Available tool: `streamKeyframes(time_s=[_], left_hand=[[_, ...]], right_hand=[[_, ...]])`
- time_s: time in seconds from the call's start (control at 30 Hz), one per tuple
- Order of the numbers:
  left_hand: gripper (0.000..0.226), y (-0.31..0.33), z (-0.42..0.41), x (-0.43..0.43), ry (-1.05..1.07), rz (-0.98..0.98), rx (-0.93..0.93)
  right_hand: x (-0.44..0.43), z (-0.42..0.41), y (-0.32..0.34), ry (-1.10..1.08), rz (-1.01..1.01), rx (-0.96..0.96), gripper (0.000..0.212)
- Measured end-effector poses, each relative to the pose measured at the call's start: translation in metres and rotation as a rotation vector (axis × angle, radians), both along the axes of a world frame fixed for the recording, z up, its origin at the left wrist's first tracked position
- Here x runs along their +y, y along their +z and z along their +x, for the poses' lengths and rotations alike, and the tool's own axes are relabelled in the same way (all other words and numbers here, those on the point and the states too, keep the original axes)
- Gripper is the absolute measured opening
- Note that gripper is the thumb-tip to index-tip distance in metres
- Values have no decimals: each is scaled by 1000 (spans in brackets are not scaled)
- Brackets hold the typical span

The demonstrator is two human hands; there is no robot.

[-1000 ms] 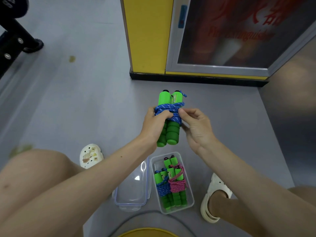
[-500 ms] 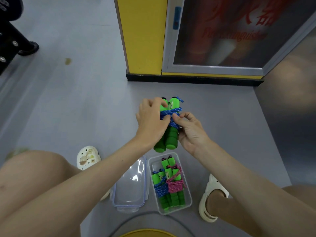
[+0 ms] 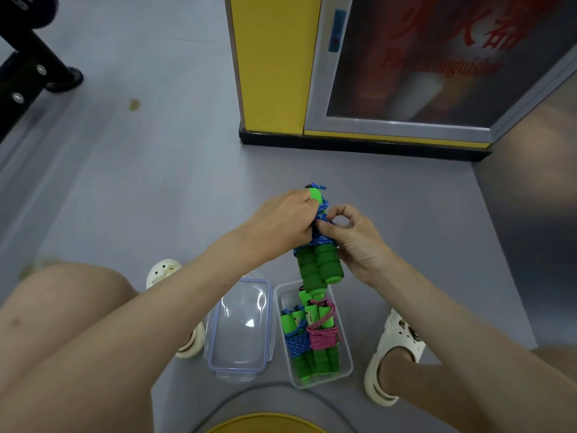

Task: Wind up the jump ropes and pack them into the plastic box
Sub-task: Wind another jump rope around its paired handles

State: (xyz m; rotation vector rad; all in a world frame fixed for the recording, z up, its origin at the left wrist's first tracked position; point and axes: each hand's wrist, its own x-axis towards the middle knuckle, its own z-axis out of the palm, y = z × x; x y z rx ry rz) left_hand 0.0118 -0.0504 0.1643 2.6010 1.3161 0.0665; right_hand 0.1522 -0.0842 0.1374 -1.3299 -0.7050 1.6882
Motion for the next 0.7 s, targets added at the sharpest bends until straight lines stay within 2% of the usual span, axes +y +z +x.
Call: streamKeyframes(time_s=[0.27,0.7], left_hand=[[12,1,-12,2,128,-239,-177],[12,-10,-16,3,115,-342,-268]], right_hand=[[2,3,2,131,13,26,16],[3,13,-5,272,13,-33,17]])
